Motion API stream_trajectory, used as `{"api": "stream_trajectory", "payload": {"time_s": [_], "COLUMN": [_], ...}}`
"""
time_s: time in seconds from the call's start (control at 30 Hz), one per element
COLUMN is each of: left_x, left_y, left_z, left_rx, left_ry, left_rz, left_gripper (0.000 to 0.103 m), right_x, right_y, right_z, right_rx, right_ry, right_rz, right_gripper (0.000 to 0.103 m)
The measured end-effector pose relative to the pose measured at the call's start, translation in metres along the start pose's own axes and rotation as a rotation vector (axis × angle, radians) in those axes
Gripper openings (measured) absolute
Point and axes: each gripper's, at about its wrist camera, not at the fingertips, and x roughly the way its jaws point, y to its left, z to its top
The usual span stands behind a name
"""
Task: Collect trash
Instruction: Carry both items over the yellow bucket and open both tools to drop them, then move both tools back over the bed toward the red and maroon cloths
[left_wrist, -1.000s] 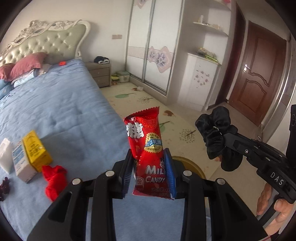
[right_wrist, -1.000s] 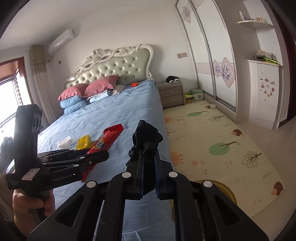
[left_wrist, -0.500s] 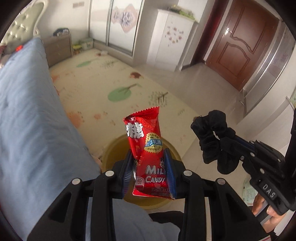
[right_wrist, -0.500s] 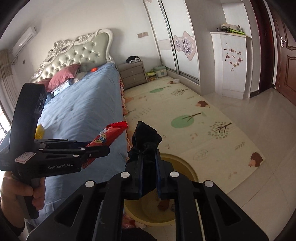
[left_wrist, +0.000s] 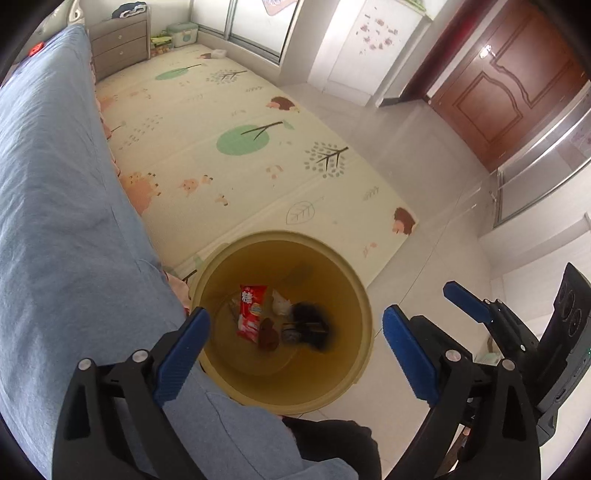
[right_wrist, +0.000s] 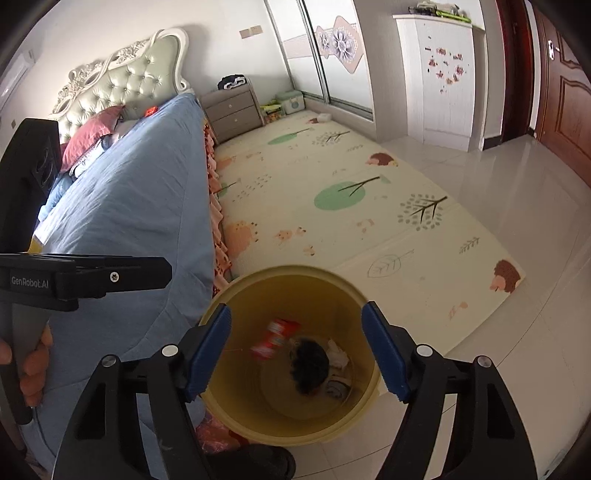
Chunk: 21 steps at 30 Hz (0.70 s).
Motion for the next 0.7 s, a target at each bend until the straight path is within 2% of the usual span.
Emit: {"api": "stream_trajectory", "payload": {"time_s": [0.4,0.7], "left_x": [-0.007,-0.031], "left_y": [0.0,-0.001], "left_z": [-0.002,-0.01], "left_rx": [0.005,0.016], "left_ry": [-0.024,-0.128], "left_rz": [0.004,0.021], "left_gripper": [0.094,0.094], "right_x": [-0.008,-0.032], "right_y": [0.007,0.017], "right_z": [-0.002,-0.002], "right_rx": [-0.032,-0.024], "right_ry": [-0.011,-0.065], "right_rz": [-0.007,-0.003], "right_gripper": [0.071,0.069]}}
